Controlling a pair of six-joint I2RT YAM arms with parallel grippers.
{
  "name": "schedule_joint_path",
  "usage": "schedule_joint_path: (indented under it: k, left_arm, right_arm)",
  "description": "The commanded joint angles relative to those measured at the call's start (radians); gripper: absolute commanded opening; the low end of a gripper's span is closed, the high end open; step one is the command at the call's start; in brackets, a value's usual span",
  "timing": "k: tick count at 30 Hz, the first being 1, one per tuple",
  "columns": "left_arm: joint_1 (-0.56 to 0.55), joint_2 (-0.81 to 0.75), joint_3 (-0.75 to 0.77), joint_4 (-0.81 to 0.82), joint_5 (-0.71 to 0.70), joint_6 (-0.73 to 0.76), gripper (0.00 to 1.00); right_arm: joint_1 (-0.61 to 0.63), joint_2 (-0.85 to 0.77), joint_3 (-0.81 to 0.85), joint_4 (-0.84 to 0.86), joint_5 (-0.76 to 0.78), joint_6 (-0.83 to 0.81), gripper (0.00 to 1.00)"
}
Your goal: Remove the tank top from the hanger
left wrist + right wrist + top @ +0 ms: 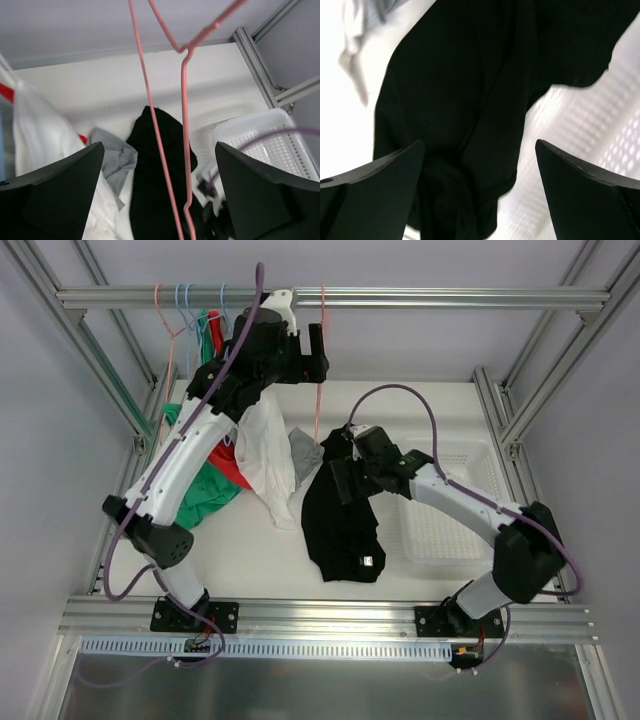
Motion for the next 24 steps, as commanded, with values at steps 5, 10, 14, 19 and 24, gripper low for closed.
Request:
schedule_joint_path:
  k: [5,10,14,19,24]
  left_arm:
    - [-0.022,-0.401,-0.337,0.021,-0.144,-0.060,0.99]
    - [-0.022,-0.682,-0.571,0.024,-0.183,-0.093,0.99]
    - [-0.023,-0.881,-0.779,0.021,-0.190,-0.114,0.99]
    - [-0.022,-1.113,-0.947,0.011,-0.163,-0.097,0.99]
    - [-0.022,-1.269,-1.062,-0.062,-0.180,-0.022,0.99]
  right_arm:
    - [-0.016,0.280,0.243,-0.042,0.136,-0.036,1.00]
    - [-0.024,0.458,0.294,-0.041,0.118,0.007,0.99]
    - [-0.009,0.497,0.233,0.028,0.156,0.053,0.95]
    - [0.002,0.413,0.134,0.147,0.158,0.043,0.19]
    - [0.008,0.118,0.038,0.130,0.138,0.030,0.00]
